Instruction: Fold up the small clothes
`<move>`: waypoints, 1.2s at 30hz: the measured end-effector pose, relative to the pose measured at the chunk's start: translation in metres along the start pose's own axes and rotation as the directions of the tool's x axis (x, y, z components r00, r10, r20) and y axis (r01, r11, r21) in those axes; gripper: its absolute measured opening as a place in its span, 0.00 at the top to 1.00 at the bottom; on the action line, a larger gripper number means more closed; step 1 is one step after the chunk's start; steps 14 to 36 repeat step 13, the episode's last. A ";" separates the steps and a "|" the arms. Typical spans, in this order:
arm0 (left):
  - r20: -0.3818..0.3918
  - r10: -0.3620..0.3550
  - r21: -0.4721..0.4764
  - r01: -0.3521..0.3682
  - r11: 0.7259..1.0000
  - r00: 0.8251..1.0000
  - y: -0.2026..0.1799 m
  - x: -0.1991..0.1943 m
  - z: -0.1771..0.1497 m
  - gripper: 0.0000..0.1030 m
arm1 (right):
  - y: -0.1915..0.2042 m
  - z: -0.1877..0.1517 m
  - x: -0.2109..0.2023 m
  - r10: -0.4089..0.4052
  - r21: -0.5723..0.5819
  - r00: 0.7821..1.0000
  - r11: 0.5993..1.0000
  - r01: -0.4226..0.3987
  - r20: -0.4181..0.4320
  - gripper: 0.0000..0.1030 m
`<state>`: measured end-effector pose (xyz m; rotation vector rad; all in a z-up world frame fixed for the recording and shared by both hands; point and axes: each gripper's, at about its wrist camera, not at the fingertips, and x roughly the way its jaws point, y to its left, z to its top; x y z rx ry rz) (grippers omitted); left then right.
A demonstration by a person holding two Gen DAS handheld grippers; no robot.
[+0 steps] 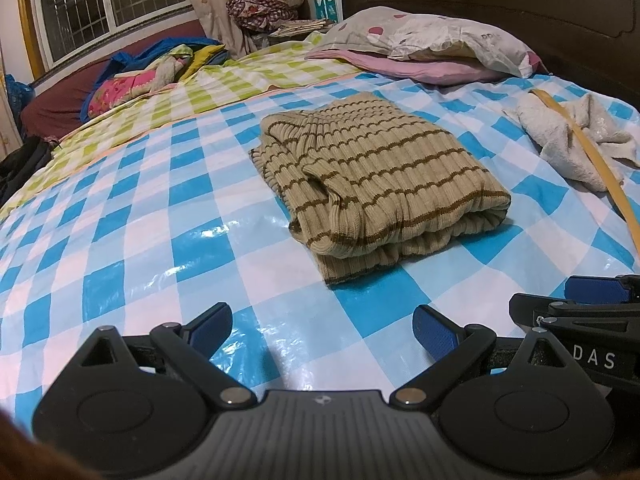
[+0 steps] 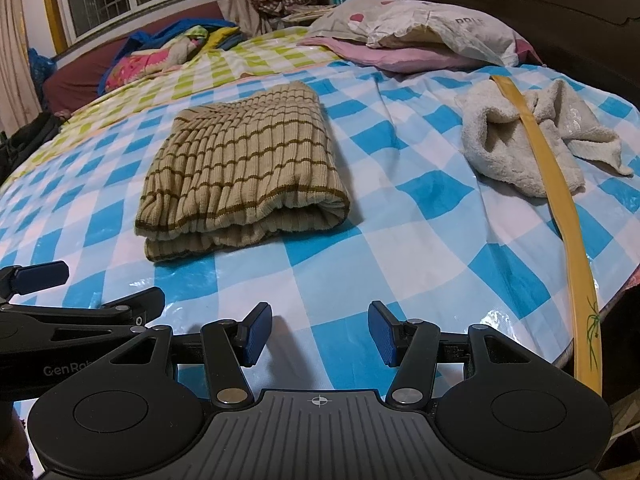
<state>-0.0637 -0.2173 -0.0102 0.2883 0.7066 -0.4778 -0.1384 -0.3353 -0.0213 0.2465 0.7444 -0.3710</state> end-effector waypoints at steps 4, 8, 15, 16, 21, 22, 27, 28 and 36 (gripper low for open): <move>-0.002 0.000 -0.001 0.000 1.000 1.000 0.000 0.000 0.000 0.01 | 0.000 0.000 0.000 0.000 0.002 1.000 1.000 0.000 0.000 0.48; -0.003 0.002 -0.002 -0.002 1.000 1.000 -0.001 0.000 0.000 0.01 | -0.001 -0.001 0.000 0.000 0.003 1.000 1.000 0.000 -0.001 0.48; -0.009 0.001 -0.006 -0.001 1.000 1.000 -0.001 0.000 0.001 0.01 | -0.001 -0.001 0.001 -0.001 0.004 1.000 1.000 0.001 -0.003 0.48; -0.009 0.001 -0.006 -0.001 1.000 1.000 -0.001 0.000 0.001 0.01 | -0.001 -0.001 0.001 -0.001 0.004 1.000 1.000 0.001 -0.003 0.48; -0.009 0.001 -0.006 -0.001 1.000 1.000 -0.001 0.000 0.001 0.01 | -0.001 -0.001 0.001 -0.001 0.004 1.000 1.000 0.001 -0.003 0.48; -0.009 0.001 -0.006 -0.001 1.000 1.000 -0.001 0.000 0.001 0.01 | -0.001 -0.001 0.001 -0.001 0.004 1.000 1.000 0.001 -0.003 0.48; -0.009 0.001 -0.006 -0.001 1.000 1.000 -0.001 0.000 0.001 0.01 | -0.001 -0.001 0.001 -0.001 0.004 1.000 1.000 0.001 -0.003 0.48; -0.009 0.001 -0.006 -0.001 1.000 1.000 -0.001 0.000 0.001 0.01 | -0.001 -0.001 0.001 -0.001 0.004 1.000 1.000 0.001 -0.003 0.48; -0.009 0.001 -0.006 -0.001 1.000 1.000 -0.001 0.000 0.001 0.01 | -0.001 -0.001 0.001 -0.001 0.004 1.000 1.000 0.001 -0.003 0.48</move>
